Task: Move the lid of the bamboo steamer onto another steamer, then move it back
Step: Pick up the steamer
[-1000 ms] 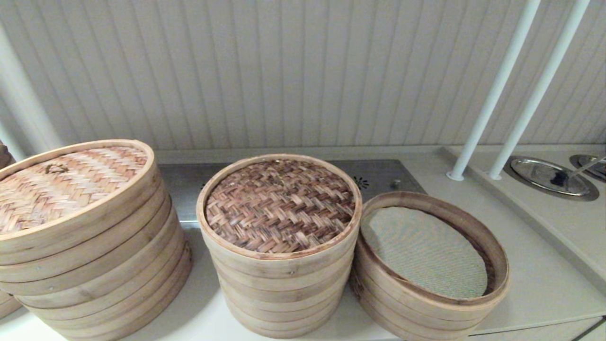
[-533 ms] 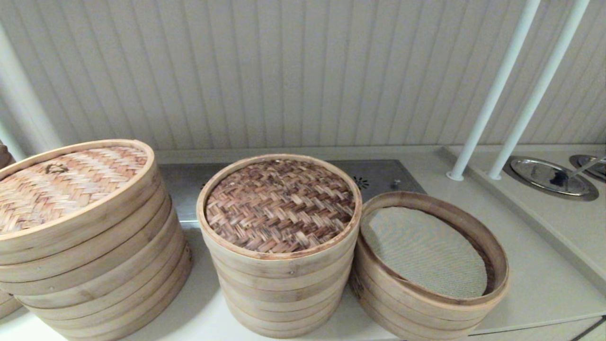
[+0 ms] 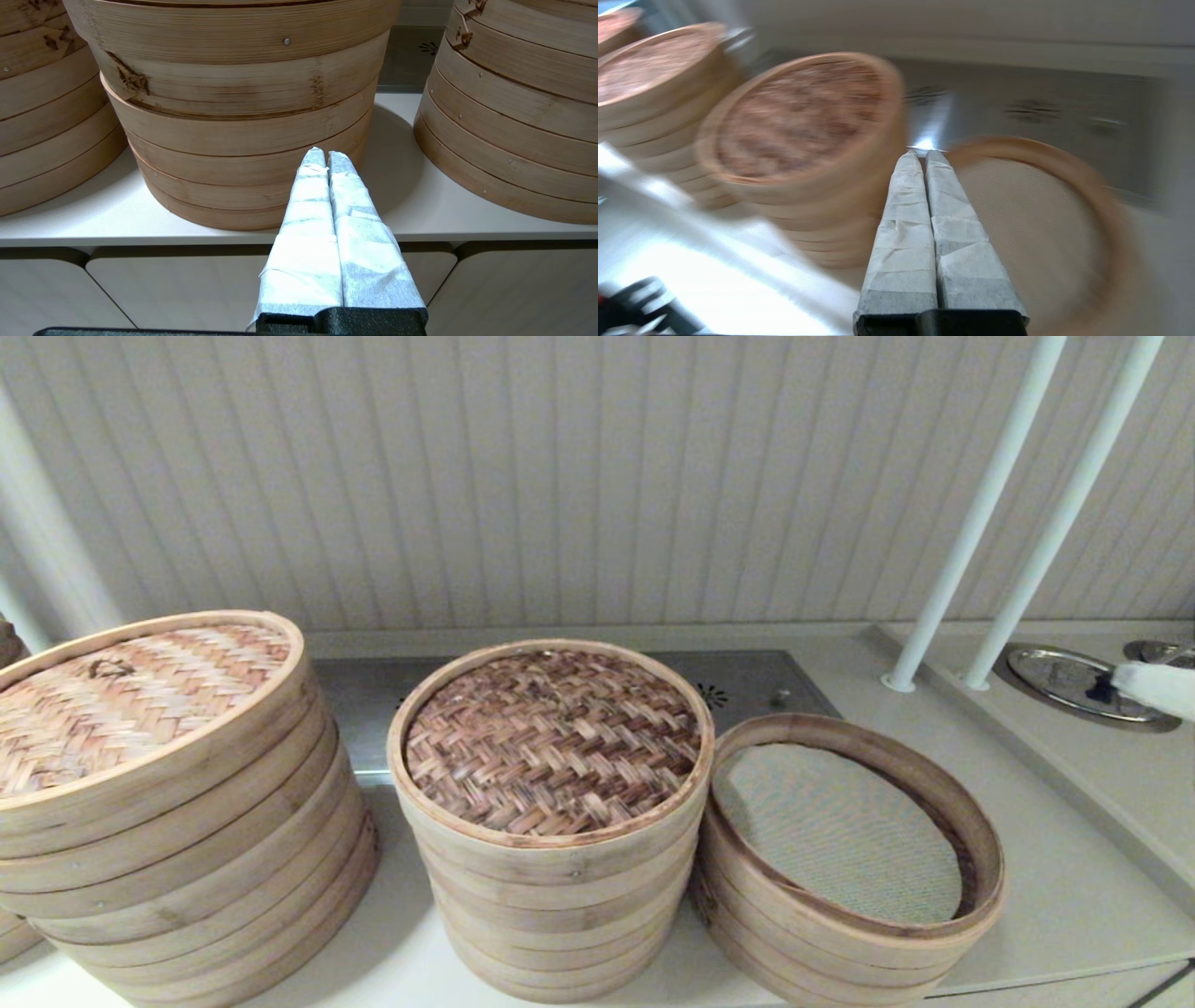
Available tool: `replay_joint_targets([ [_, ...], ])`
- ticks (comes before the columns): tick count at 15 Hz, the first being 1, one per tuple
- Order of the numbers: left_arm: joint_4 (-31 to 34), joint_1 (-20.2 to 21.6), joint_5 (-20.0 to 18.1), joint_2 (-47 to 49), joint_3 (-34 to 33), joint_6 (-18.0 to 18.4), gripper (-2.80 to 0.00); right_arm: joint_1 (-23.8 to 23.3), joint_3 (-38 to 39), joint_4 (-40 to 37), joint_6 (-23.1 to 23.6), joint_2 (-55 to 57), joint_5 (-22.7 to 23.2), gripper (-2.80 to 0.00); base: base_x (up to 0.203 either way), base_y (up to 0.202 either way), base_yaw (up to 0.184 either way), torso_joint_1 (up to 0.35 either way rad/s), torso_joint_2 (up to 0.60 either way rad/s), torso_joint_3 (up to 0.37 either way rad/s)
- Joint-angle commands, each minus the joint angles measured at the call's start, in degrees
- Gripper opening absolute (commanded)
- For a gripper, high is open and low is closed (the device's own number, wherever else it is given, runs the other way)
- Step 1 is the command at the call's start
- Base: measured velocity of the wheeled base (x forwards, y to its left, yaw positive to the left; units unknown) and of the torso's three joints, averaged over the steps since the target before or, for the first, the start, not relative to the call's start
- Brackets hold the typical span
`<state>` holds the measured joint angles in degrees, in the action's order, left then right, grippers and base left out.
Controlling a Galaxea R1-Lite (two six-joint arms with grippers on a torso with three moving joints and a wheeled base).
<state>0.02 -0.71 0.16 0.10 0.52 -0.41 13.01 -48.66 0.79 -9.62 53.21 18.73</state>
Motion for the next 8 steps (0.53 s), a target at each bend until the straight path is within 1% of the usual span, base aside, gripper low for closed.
replay_joint_targets([
  [1, 0.0, 0.0, -0.1, 0.0, 0.0, 0.0, -2.80, 9.7, -5.4, 0.2, -0.4, 12.4, -1.8, -2.80, 0.000, 0.000, 0.000, 0.000, 0.00, 0.000],
  [2, 0.0, 0.0, 0.0, 0.0, 0.0, 0.0, -2.80, 14.2, -6.7, 0.5, -0.4, 14.7, -5.2, -2.80, 0.000, 0.000, 0.000, 0.000, 0.00, 0.000],
  [3, 0.1, 0.0, 0.0, 0.0, 0.0, 0.0, -2.80, 18.9, -8.3, 1.2, -0.3, 18.0, -9.9, -2.80, 0.000, 0.000, 0.000, 0.000, 0.00, 0.000],
  [4, 0.0, 0.0, 0.0, 0.0, 0.0, 0.0, -2.80, 21.7, -9.7, 2.3, -0.2, 21.7, -13.7, -2.80, 0.000, 0.000, 0.000, 0.000, 0.00, 0.000],
  [5, 0.0, 0.0, 0.0, 0.0, 0.0, -0.1, -2.80, 23.8, -11.3, 3.9, -0.1, 25.3, -16.0, -2.80, 0.000, 0.000, 0.000, 0.000, 0.00, 0.000],
  [6, 0.0, 0.0, 0.0, 0.0, 0.0, 0.0, -2.80, 25.4, -13.2, 5.3, -0.1, 28.8, -17.3, -2.80, 0.000, 0.000, 0.000, 0.000, 0.00, 0.000],
  [8, 0.0, 0.0, 0.0, 0.0, 0.0, 0.0, -2.80, 27.8, -17.9, 6.6, 0.1, 34.7, -18.6, -2.80, 0.000, 0.000, 0.000, 0.000, 0.00, 0.000],
])
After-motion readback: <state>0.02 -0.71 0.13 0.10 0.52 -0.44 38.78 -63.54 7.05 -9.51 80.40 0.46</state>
